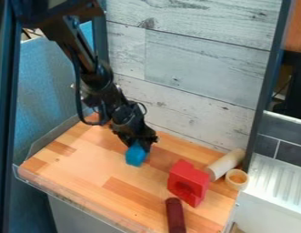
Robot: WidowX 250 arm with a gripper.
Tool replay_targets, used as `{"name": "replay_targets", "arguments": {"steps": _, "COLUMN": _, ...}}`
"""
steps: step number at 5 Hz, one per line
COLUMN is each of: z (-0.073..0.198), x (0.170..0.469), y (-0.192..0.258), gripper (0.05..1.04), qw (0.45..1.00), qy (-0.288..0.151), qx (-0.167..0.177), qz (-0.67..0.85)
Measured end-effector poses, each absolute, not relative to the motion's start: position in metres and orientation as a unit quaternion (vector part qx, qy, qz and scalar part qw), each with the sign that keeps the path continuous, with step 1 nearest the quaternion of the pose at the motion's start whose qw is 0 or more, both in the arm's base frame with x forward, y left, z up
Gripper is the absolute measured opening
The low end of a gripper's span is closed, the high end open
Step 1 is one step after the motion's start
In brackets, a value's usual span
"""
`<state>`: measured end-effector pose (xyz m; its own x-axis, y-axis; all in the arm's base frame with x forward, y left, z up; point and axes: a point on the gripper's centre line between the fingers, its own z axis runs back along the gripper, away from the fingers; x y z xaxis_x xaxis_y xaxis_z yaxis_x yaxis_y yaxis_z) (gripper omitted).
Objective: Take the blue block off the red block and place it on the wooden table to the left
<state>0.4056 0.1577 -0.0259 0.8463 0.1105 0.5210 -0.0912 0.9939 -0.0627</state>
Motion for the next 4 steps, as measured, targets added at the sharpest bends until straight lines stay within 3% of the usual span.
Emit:
{"name": "replay_targets", "arguments": {"steps": 1, "z": -0.027, "x": 0.402, "y": 0.161, "gripper": 0.926, "qw": 0.962, "qy": -0.253, "qx": -0.019, "qz": 0.097}}
{"name": "replay_targets", "arguments": {"steps": 2, "z": -0.026, "x": 0.401, "y": 0.155, "gripper": 1.009, "qw": 0.965, "qy": -0.238, "qx": -0.042, "qz": 0.098}}
{"name": "replay_targets", "arguments": {"steps": 3, "z": -0.008, "x": 0.402, "y": 0.151, "gripper": 1.003, "qw": 0.965, "qy": -0.231, "qx": -0.06, "qz": 0.106}}
{"name": "replay_targets", "arguments": {"steps": 4, "z": 0.016, "x": 0.397, "y": 0.161, "gripper": 1.0, "qw": 0.981, "qy": -0.147, "qx": -0.049, "qz": 0.114}}
